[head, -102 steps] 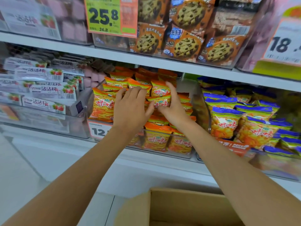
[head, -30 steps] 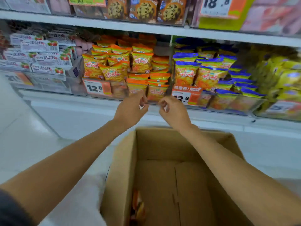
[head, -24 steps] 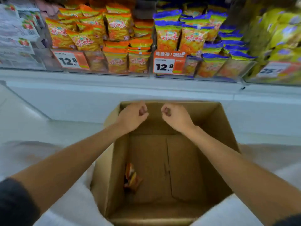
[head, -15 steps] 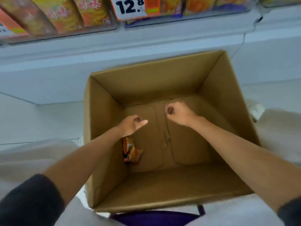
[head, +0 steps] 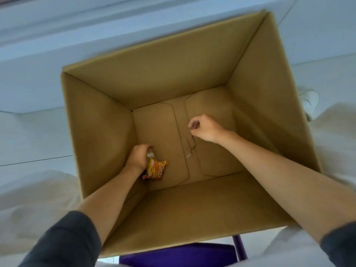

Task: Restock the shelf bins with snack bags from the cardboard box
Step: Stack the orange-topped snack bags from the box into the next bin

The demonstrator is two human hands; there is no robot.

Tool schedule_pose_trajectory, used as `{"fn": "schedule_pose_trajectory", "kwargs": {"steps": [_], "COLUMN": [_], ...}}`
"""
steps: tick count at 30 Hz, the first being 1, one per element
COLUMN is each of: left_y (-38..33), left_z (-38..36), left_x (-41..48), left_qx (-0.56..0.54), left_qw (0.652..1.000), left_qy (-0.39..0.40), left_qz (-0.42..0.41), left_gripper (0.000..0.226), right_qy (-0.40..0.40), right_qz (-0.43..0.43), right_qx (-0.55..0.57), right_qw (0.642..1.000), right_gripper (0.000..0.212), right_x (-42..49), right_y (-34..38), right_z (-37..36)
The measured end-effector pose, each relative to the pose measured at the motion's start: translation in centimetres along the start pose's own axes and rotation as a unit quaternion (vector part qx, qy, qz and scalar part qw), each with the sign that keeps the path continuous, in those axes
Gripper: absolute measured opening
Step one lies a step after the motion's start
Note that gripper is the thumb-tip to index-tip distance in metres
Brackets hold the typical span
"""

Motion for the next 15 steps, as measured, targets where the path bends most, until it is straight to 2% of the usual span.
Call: {"fn": "schedule_pose_trajectory", "kwargs": {"steps": [4, 7, 10, 11, 12, 15], "left_y": [-2.1, -3.7, -5.3, -5.8, -6.4, -7.3], "left_z": [1.8, 3.6, 4.7, 4.8, 5.0, 5.6], "left_x": [0.5, 0.6, 0.1, -0.2, -0.4, -0.5], "left_qx": [-0.096, -0.249, -0.458, -0.504, -0.542, -0.632], "left_qw": [0.993, 0.96, 0.873, 0.844, 0.816, 0.746], "left_qy": [-0.074, -0.106, -0.058, -0.033, -0.006, 0.041], "left_qz": [0.006, 0.069, 0.155, 0.18, 0.199, 0.206], "left_gripper": [0.033, 0.029, 0.028, 0.027, 0.028, 0.039], "right_qy": [0.001, 0.03, 0.084, 0.094, 0.088, 0.025], "right_qz": [-0.005, -0.006, 0.025, 0.037, 0.049, 0.067], "right_qx": [0.021, 0.046, 0.051, 0.064, 0.079, 0.132], "right_qw": [1.0, 0.998, 0.995, 0.993, 0.992, 0.989], "right_gripper": [0.013, 0.029, 0.07, 0.075, 0.072, 0.038], "right_x": [-0.4, -0.7, -1.2, -1.3, -1.4, -1.5], "right_y": [0.6, 1.7, 3.5, 4.1, 4.6, 5.7], "right_z": [0.3, -0.2, -1.3, -1.5, -1.5, -0.3]}}
Point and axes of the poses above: each hand's wrist, its own x-axis towards the middle knuckle, its own z-axis out of the back of the hand, y = z × x, the point moved 8 cm from there along x, towards the middle knuckle, and after that the axes turned 9 degrees about -y, right-handed, at the moved point
